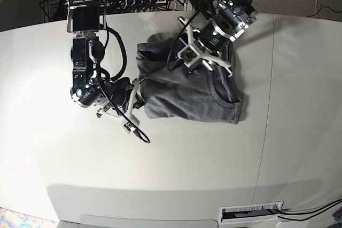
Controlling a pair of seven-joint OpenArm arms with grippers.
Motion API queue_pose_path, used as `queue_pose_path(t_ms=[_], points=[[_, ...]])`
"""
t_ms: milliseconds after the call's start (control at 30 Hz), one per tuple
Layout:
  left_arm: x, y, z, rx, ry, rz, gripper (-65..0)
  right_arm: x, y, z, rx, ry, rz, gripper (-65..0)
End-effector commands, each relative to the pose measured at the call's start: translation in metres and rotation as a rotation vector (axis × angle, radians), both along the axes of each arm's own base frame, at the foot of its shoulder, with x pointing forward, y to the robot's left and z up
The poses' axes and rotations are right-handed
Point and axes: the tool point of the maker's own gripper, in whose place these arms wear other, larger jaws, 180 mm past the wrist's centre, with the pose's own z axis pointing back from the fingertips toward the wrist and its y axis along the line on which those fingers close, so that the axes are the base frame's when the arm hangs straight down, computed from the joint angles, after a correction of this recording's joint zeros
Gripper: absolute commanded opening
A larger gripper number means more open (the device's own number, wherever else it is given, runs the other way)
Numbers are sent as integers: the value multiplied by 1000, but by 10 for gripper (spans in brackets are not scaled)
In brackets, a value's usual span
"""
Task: Fold the T-shirt properly
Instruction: 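Grasp the bundle edge with the left gripper and pull it over the stack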
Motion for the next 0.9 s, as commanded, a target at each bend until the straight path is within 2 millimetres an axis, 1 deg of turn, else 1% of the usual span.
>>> queue_pose_path(t_ms=[0, 67, 267, 400, 567, 700, 800, 867], points=[[-1, -10, 13, -45, -31, -17, -375, 14, 2, 17, 20, -58, 2, -650], [-9, -22, 13, -48, -27, -52, -375, 15, 2, 18, 19, -61, 2, -650], [-13, -34, 14, 82, -138, -24, -375, 15, 2, 19, 19, -61, 2, -650], [-7, -29, 10, 154, -200, 25, -375, 15, 2, 19, 19, -60, 2, -650], [-7, -25, -13, 190, -170, 38, -375, 15, 2, 19, 20, -60, 3, -650], [3, -16, -23, 255, -202, 66, -377, 15, 3, 19, 24, -60, 3, -650], [10, -12, -21, 256, -220, 92, -404, 15, 3, 19, 23, -60, 3, -650], [13, -12, -18, 259, -233, 96, -451, 15, 3, 19, 22, -60, 3, -650]])
